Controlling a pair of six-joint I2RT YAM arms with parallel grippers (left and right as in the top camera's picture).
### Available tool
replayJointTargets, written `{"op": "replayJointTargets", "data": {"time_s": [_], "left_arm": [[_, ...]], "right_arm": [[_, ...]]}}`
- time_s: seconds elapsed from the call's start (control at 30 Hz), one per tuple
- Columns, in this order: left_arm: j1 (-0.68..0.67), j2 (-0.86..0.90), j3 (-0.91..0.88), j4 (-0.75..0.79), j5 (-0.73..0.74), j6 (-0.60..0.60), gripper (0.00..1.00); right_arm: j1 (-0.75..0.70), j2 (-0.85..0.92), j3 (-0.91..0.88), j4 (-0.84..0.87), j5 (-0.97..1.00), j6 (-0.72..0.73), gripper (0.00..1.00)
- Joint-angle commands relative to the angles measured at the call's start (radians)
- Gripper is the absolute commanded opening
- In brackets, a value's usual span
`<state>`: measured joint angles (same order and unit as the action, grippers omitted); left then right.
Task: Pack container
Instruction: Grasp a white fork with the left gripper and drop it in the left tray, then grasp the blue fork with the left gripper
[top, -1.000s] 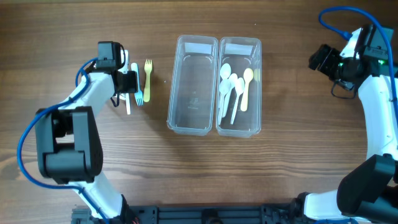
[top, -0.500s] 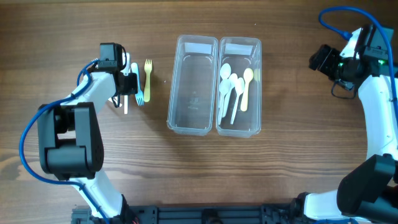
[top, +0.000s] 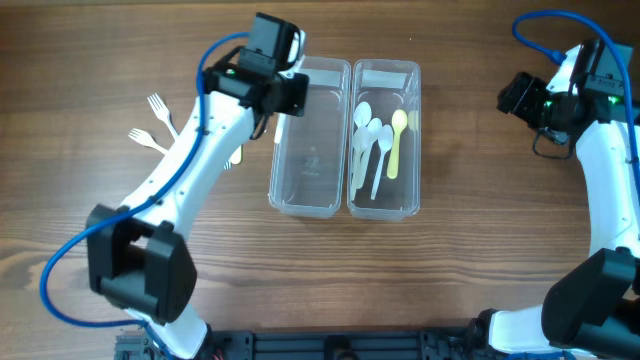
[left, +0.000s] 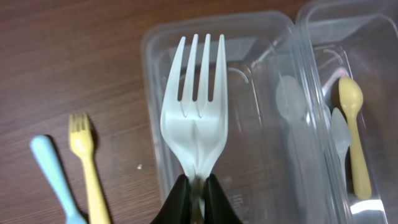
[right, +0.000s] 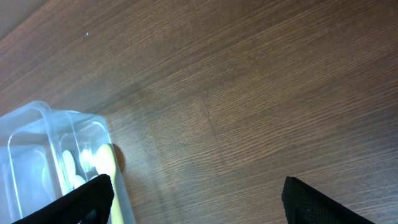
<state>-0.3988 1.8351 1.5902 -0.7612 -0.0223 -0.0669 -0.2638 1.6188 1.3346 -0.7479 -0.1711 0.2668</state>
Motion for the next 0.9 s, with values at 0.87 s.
{"op": "replayJointTargets", "data": {"time_s": [0.87], "left_arm": [[0.340,0.276,-0.043,-0.039,-0.020,-0.155,0.34]], "right_arm": [[0.003,0.014,-0.003,-0.001,0.015,-0.005,0.87]]}}
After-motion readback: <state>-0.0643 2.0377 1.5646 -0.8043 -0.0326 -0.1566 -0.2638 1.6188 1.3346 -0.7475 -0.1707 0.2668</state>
